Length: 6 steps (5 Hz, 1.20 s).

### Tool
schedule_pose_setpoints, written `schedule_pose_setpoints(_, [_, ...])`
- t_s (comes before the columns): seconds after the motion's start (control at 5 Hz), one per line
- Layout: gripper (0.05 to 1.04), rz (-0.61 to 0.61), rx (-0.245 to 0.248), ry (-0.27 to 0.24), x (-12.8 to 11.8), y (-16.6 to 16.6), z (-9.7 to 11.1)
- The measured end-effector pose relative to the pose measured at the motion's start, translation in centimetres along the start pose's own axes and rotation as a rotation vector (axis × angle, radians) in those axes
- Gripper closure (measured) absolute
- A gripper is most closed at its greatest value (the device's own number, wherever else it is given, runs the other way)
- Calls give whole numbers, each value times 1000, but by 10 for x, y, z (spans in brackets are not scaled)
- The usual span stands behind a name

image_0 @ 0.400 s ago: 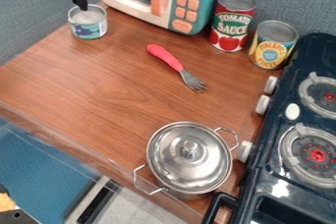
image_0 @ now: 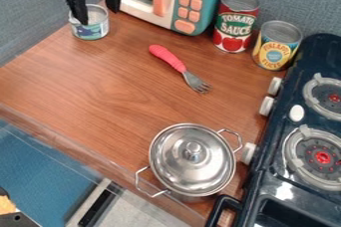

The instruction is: Move the lid to the bottom left of the table

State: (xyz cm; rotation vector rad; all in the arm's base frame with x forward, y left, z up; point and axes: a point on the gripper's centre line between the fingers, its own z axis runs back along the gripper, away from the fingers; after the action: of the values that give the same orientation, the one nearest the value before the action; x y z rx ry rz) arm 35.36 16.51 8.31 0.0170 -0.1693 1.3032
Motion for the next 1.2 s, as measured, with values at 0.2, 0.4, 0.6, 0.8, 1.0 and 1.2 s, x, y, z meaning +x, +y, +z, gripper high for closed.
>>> schedule_pose_setpoints(0.2, [83, -8, -24, -12, -21, 4, 23])
schedule_pose_setpoints(0.4, [83, -76, -40, -16, -61, 11, 38])
schedule_pose_setpoints(0.6, [83, -178, -72, -16, -109, 21, 50])
schedule_pose_setpoints(0.8, [83, -328, -96, -6, -162, 30, 53])
schedule_pose_setpoints(1.0, [83, -424, -106, 12, -195, 39, 53])
schedule_pose_setpoints(1.2, [83, -512, -100, 41, -218, 46, 44])
